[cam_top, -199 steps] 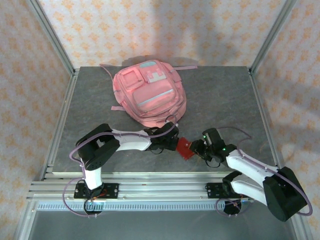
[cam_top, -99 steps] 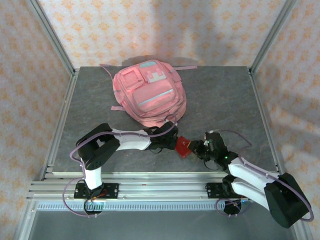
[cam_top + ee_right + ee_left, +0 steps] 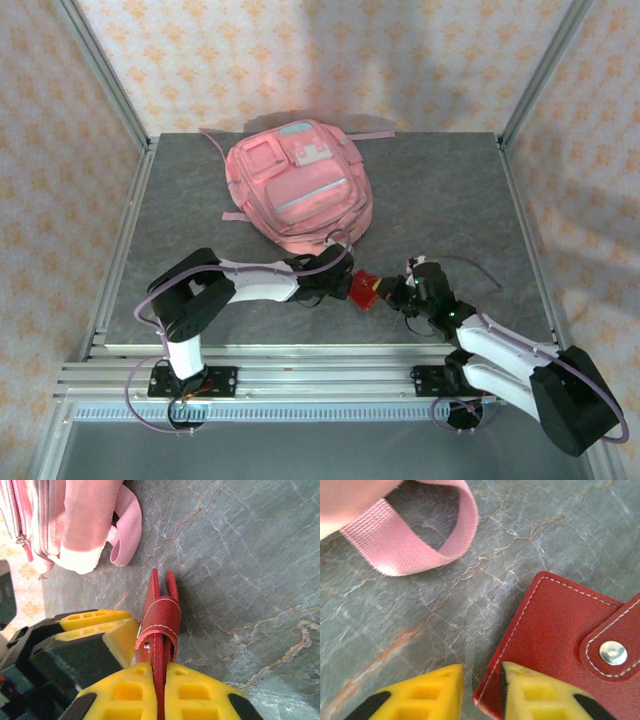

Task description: Pack books, pencil case, and school supplies into a backpack

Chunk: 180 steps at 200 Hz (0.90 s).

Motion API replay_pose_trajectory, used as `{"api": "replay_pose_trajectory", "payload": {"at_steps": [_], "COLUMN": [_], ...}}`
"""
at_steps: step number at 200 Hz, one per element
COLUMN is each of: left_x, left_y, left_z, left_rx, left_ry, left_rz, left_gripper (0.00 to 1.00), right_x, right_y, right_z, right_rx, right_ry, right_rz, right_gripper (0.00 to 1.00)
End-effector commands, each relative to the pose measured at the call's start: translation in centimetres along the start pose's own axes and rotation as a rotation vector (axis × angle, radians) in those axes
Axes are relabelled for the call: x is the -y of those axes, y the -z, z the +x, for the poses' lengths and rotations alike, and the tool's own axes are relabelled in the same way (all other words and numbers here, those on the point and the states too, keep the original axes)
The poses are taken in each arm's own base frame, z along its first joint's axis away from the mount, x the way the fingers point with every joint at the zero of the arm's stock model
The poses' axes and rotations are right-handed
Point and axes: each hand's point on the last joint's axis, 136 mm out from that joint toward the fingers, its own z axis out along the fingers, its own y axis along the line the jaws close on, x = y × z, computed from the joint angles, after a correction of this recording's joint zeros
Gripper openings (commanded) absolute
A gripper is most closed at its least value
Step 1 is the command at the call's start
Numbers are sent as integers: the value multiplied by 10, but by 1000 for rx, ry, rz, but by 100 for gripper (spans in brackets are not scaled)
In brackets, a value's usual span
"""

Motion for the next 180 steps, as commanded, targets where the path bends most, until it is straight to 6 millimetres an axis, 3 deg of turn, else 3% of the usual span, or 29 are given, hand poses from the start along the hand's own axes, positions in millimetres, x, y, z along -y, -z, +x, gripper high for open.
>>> {"api": "replay_pose_trajectory", "payload": {"at_steps": [1,38,75,99,129,180], "left_x": [0,-17,-48,-62,-71,-80], "left_y": [32,82,110,110,98,63], "left_z": [-23,-71,-119,-139,-159,-177], "left_rx": [100,246,304,276,229,150], "left_ry": [-36,-53,-76,-179,-316,-423], "left_rz": [-30,-77,-120,-200,-312,-343], "left_gripper": [38,56,68,71,71,74], "right_x": [-30,-60,-83,-98,-102,-116], "right_y": [13,38,51,58,61,67], "right_z": [-25,-51,-69,-79,-93,-108], "right_rx": [92,184,227,253,289,323], "right_ry": [81,120,152,179,183,193], "right_rz": [-18,-50,-68,-80,-54,-39], "right_gripper": [0,0,0,0,0,0]}}
